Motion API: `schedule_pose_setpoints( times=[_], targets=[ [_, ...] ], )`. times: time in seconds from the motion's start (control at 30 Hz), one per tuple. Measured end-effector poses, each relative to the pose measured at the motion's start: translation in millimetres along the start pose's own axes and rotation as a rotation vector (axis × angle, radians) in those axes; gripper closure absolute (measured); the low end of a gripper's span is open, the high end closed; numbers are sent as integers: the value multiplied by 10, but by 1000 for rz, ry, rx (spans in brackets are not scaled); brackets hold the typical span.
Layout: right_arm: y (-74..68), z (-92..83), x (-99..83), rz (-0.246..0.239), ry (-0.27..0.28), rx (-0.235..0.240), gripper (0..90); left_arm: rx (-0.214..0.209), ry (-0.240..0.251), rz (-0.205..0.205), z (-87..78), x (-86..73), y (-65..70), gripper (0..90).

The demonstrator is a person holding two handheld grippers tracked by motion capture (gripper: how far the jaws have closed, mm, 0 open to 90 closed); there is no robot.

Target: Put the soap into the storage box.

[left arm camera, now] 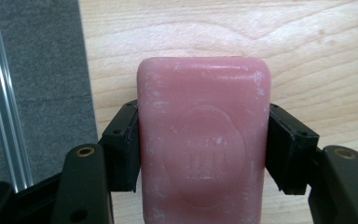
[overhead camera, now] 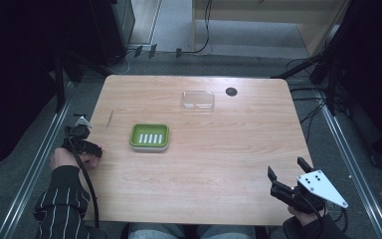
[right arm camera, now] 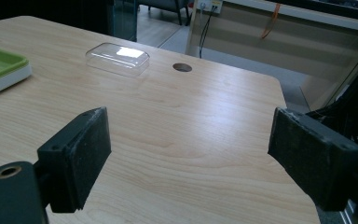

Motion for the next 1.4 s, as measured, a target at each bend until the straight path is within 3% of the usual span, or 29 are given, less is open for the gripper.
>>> schedule_pose_setpoints(
  times=[0.77,1.4],
  targets=[
    [22,-49,-25,2,-10,-17,137,-19,27,112,-153,118,202,385],
    [60,-130,-62,13,-21,-42,137,-25,89,220,-335,359,434,385]
  ],
)
Point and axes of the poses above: each handheld gripper's, and its own axes: z roughly forward along the jaws, x roughly out of its top, y roughly to its right, the point moved 5 cm from there along z, roughly forward along the jaws, and after that the axes turned 12 degrees about x, right-handed, at the moved point
